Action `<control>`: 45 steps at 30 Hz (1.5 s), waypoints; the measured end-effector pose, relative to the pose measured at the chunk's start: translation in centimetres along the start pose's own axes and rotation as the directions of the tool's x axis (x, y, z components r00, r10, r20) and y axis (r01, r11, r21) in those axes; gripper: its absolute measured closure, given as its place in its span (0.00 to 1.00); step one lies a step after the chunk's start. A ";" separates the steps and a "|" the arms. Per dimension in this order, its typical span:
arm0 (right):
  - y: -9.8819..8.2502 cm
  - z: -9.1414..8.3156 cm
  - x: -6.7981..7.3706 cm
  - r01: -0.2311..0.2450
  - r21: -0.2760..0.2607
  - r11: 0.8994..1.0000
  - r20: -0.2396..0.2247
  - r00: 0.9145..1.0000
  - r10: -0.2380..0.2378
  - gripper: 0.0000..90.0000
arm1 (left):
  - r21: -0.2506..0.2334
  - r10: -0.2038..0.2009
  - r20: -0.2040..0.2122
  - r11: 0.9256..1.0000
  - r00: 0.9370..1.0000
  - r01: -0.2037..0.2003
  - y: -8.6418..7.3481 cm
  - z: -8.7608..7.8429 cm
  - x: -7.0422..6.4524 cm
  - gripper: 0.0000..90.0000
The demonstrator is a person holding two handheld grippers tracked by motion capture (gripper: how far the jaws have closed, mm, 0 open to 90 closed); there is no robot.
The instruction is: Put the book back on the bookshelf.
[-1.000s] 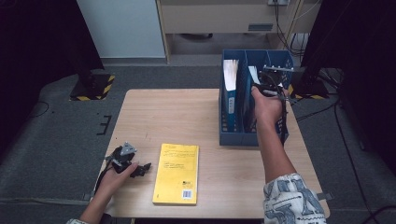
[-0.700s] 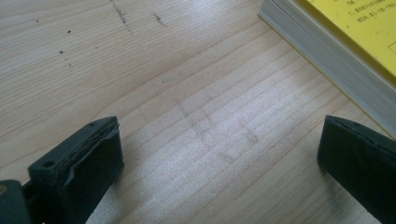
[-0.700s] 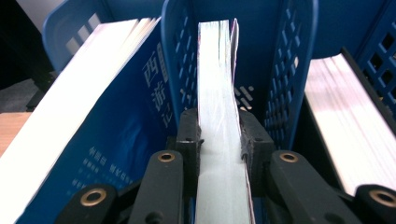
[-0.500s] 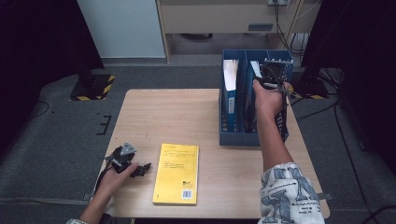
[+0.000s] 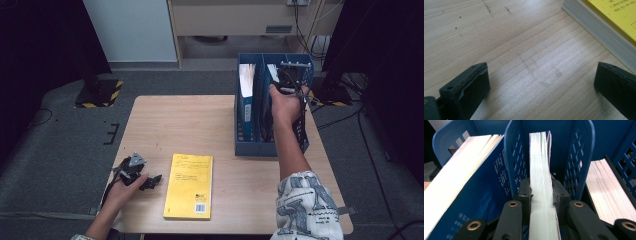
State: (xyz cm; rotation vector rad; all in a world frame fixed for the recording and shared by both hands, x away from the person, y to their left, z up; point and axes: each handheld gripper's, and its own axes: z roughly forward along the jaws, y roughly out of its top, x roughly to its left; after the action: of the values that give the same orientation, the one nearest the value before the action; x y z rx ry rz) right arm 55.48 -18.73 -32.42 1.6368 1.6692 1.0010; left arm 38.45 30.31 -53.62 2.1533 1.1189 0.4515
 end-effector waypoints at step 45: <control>-0.7 0.9 1.4 -0.069 -0.012 0.998 -0.103 0.992 0.067 0.67 | -0.001 0.002 0.003 1.000 1.000 -0.002 0.0 0.0 0.0 0.00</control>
State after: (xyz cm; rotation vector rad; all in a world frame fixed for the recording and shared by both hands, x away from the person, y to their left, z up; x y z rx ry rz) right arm 55.73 -17.18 -33.30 1.6671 1.6774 1.1460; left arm 38.47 30.27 -53.63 2.1536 1.1146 0.4499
